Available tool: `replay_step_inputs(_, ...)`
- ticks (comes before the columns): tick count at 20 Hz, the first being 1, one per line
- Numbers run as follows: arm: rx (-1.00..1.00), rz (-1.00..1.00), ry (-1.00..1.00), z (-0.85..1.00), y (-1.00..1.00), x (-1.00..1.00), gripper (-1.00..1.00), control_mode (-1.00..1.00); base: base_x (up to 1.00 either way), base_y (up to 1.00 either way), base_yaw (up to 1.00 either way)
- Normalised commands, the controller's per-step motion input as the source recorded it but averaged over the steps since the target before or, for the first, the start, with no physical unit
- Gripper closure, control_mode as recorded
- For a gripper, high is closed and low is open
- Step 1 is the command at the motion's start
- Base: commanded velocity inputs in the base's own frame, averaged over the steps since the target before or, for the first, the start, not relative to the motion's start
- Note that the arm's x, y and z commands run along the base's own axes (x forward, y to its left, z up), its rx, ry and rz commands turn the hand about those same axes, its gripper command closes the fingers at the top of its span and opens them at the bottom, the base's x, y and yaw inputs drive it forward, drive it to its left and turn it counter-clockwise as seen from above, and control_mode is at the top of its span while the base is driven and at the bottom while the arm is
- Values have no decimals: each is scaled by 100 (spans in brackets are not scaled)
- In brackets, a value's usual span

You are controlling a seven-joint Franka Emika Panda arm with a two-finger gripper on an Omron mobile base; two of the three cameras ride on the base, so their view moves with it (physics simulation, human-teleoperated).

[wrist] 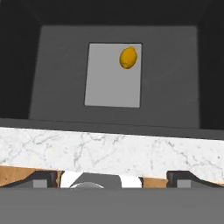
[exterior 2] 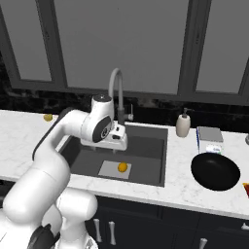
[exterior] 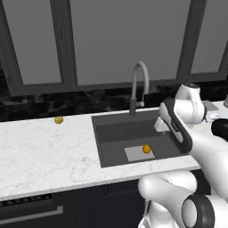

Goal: Pick the lemon from the sink and place it in the bowl. Then pick the bowl and place it in the microwave. Then close the microwave door and press the start button.

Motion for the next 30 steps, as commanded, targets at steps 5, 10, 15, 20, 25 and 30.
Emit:
replay_step_inputs(5, 0, 1, 0, -47, -7, 35, -100, -100, 0, 0, 0)
replay_step_inputs(10, 0, 2, 0, -38, -12, 35, -100, -100, 0, 0, 0)
replay_step_inputs(15, 0, 4, 0, -40, 0, 55, -100, -100, 0, 0, 0)
replay_step_inputs(20, 0, 4, 0, -39, 0, 43, -100, -100, 0, 0, 0)
replay_step_inputs(25, 0, 0, 0, -38, 0, 38, -100, -100, 0, 0, 0)
replay_step_inputs(30, 0, 0, 2, -41, 0, 38, -100, -100, 0, 0, 0)
